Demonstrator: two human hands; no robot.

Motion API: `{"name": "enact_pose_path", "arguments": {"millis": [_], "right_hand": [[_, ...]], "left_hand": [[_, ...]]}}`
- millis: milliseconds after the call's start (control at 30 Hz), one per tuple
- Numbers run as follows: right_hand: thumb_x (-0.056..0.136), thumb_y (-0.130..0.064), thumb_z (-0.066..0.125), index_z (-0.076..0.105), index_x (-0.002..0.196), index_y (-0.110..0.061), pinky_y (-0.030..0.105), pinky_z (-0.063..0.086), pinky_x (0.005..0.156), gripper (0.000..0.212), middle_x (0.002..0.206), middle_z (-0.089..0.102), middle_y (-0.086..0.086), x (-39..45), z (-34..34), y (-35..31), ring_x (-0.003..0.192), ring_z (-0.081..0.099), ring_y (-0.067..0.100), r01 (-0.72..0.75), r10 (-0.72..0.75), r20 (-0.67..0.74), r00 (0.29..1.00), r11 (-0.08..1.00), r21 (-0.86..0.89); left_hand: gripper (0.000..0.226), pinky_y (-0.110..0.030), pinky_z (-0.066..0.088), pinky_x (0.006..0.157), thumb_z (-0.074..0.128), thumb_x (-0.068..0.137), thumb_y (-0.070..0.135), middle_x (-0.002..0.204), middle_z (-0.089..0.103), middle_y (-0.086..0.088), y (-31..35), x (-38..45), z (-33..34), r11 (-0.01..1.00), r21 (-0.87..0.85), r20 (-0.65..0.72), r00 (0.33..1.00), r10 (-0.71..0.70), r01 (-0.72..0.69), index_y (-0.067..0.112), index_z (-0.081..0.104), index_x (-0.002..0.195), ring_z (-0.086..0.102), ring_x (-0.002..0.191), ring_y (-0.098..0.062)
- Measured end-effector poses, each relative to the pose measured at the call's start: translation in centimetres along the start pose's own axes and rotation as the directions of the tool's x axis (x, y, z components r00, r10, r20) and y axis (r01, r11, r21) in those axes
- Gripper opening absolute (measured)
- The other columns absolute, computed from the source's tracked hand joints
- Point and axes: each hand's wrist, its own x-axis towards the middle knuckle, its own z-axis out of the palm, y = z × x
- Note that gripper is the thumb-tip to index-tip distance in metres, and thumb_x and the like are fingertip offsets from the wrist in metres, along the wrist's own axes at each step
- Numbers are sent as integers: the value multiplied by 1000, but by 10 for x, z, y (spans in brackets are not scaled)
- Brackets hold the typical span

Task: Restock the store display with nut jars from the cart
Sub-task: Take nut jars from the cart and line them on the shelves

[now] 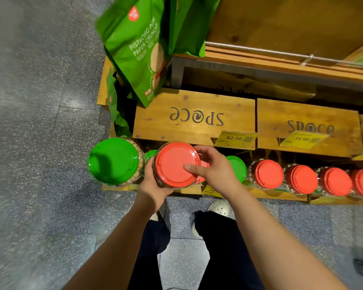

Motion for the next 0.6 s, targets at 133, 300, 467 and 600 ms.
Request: {"name": "enact_pose_path", "arguments": {"millis": [133, 300, 467, 600], "right_hand": [[75, -32, 90, 60, 132, -27, 43, 46, 110, 65, 129, 66, -4, -8, 0, -10, 123, 60, 14, -19, 20, 9, 1000, 995, -95], [80, -39, 86, 56, 141, -25, 36, 44, 109, 69, 139, 61, -3, -35, -14, -37, 129, 55, 17, -11, 10, -7, 1000, 971, -239], [86, -32, 81, 58, 140, -21, 23, 36, 94, 60, 139, 61, 0, -79, -37, -75, 129, 54, 16, 45, -45, 9, 999, 934, -355], [86, -36, 80, 56, 142, -20, 23, 38, 98, 62, 143, 60, -1, -122, -53, -101, 130, 55, 16, 87, -88, 15, 996, 916, -391]], "left_hand": [[112, -30, 39, 110, 77, 81, -7, 141, 45, 5, 15, -14, -4, 987, 157, 2, 999, -45, 45, 24, 6, 163, 46, 131, -14], [120, -43, 36, 117, 83, 77, 1, 157, 43, -9, 35, -43, -18, 946, 305, 12, 993, -120, 110, 19, 1, 163, 44, 142, -28], [92, -37, 37, 113, 83, 85, 21, 155, 46, -8, 74, -90, -36, 834, 550, 84, 990, -114, 49, 11, 28, 158, 45, 140, -25], [89, -40, 41, 114, 81, 84, 42, 155, 47, -9, 108, -125, -44, 742, 666, 133, 991, -23, -72, 16, 35, 156, 49, 138, -25]]}}
